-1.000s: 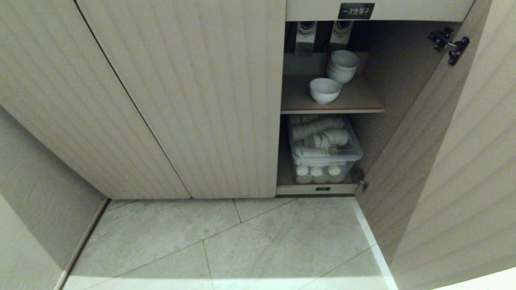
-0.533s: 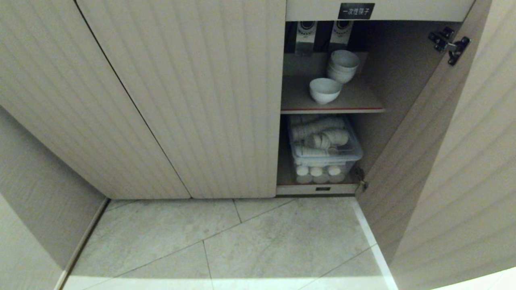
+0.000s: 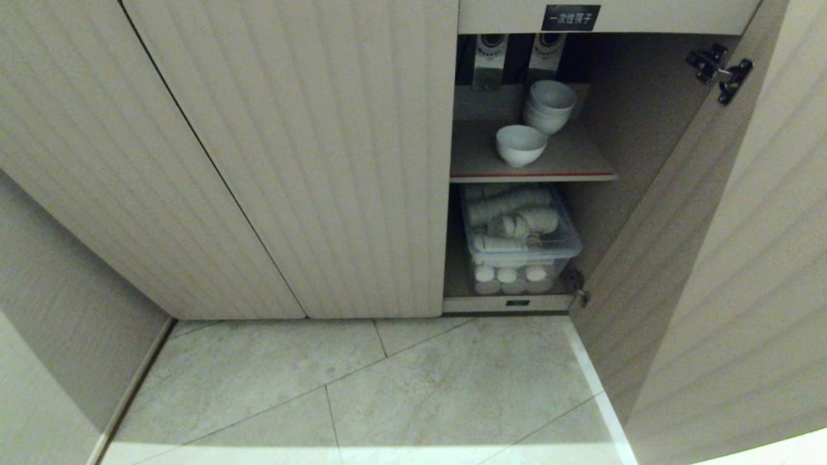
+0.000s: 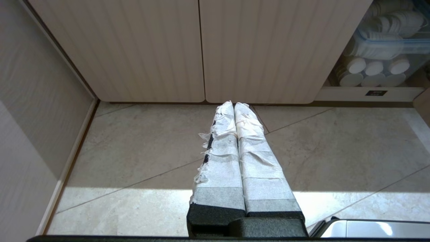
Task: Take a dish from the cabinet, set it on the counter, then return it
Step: Take the bowl from the cabinet
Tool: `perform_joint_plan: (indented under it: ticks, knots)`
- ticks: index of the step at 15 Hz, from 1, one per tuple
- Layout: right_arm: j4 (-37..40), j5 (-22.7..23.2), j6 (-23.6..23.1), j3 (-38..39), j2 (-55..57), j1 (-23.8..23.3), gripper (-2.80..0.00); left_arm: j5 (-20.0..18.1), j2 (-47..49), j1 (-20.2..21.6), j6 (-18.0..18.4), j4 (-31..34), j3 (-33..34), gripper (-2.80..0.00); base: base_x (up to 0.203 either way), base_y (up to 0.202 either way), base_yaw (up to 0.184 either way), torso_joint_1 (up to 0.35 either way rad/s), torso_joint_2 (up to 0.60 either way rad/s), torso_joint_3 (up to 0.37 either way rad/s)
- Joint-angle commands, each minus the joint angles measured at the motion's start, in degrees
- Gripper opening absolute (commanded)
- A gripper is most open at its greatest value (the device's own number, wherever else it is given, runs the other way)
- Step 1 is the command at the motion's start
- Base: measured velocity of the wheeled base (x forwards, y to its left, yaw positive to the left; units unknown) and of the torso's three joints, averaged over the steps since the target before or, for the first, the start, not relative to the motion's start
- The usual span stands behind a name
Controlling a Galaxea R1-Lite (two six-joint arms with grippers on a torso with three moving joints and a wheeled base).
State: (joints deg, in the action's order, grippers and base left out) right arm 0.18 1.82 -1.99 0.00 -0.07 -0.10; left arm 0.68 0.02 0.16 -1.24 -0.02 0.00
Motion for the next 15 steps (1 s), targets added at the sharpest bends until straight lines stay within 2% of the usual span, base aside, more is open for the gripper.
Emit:
perform_joint_plan:
  ticks: [1, 9, 15]
  knots:
    - [0.0, 0.0, 0.0, 0.0, 0.1, 0.0, -2.8, 0.0, 0.0, 0.0, -0.1, 0.0, 0.0, -2.8, 0.0, 0.0, 0.0, 0.0, 0.0, 0.0]
    - [0.0, 0.0, 0.0, 0.0, 0.1, 0.0, -2.8, 0.1, 0.0, 0.0, -0.3, -0.1, 0.0, -2.8, 0.0, 0.0, 0.0, 0.0, 0.0, 0.0]
    - [0.0, 0.0, 0.0, 0.0, 0.1, 0.0, -2.8, 0.1, 0.0, 0.0, -0.3, -0.1, 0.0, -2.8, 0.0, 0.142, -0.003, 0.001, 0.0, 0.002]
